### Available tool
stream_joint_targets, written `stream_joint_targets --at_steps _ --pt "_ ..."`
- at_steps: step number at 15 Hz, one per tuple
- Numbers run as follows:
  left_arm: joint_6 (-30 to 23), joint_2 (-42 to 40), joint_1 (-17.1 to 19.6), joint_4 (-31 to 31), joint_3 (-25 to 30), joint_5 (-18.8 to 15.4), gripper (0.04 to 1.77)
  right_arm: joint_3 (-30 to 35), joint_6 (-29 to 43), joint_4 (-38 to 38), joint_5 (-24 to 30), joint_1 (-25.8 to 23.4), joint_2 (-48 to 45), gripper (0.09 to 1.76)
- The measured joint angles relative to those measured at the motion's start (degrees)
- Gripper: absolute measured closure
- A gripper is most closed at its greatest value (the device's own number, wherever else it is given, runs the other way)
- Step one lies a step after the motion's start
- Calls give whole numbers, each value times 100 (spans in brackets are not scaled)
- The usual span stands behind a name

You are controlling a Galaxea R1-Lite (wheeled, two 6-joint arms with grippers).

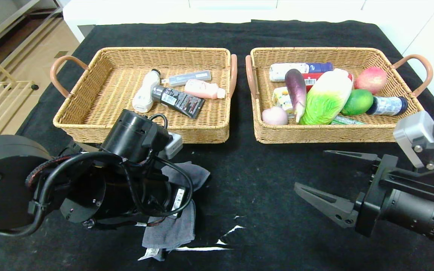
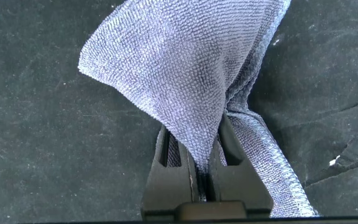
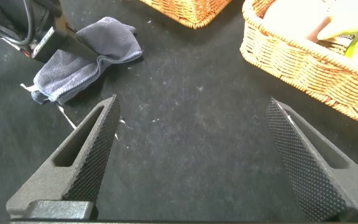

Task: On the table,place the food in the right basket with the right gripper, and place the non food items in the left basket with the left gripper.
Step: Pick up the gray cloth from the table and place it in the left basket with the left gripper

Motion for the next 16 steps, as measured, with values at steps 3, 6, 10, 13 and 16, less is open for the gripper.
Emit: stream_joint_targets --at_steps 3,6,10,13,16 --pt "-21 -59 -2 5 6 0 162 0 0 0 0 0 0 14" --pt "-32 -260 4 49 15 6 162 1 0 0 0 0 0 14" --pt "-43 -772 -127 193 9 -2 162 1 -10 2 0 9 6 14" --pt "-43 -1189 -195 330 34 4 162 11 -7 6 -2 22 20 14" --pt "-38 -1506 -156 284 28 2 162 17 -5 6 -2 26 48 14"
